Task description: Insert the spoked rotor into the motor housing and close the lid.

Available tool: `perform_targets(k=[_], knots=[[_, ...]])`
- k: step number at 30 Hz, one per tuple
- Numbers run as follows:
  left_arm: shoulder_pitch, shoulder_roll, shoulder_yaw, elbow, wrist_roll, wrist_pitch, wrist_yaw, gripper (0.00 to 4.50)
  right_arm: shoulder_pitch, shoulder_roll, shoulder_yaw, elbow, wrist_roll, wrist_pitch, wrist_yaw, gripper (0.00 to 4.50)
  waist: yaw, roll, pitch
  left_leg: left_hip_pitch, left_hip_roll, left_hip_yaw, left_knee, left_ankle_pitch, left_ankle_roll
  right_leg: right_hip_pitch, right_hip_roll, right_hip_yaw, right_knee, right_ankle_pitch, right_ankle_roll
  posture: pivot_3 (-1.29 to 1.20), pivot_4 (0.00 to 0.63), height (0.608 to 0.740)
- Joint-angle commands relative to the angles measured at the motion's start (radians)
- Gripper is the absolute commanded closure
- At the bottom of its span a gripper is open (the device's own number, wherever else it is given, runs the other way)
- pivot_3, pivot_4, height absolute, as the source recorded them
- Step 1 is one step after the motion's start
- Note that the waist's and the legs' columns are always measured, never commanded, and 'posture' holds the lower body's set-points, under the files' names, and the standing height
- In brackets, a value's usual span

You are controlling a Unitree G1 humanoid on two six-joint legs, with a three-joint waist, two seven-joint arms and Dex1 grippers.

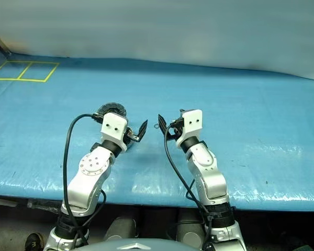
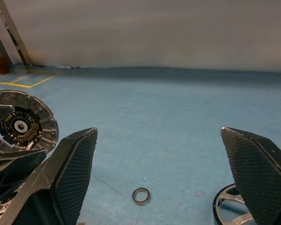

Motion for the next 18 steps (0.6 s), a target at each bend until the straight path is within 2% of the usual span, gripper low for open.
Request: perform_targets(k=[1, 18], knots=[[-0.011, 0.005, -0.006, -0.004, -0.002, -0.027, -0.011, 0.00, 0.000, 0.010, 0.005, -0.023, -0.012, -0.035, -0.005, 0.04, 0.000, 0.000, 0.000, 0.000, 0.000, 0.000, 0.000, 0.000, 0.000, 0.000, 0.000, 0.000, 0.000, 0.000, 0.000, 0.00, 0.150, 0.740], [-0.023, 0.018, -0.023, 0.028, 0.023, -0.061, -0.012, 0.00, 0.003, 0.002, 0.012, -0.014, -0.063, -0.070, -0.016, 0.04, 0.000, 0.000, 0.000, 0.000, 0.000, 0.000, 0.000, 0.000, 0.000, 0.000, 0.000, 0.000, 0.000, 0.000, 0.000, 0.00, 0.150, 0.740]])
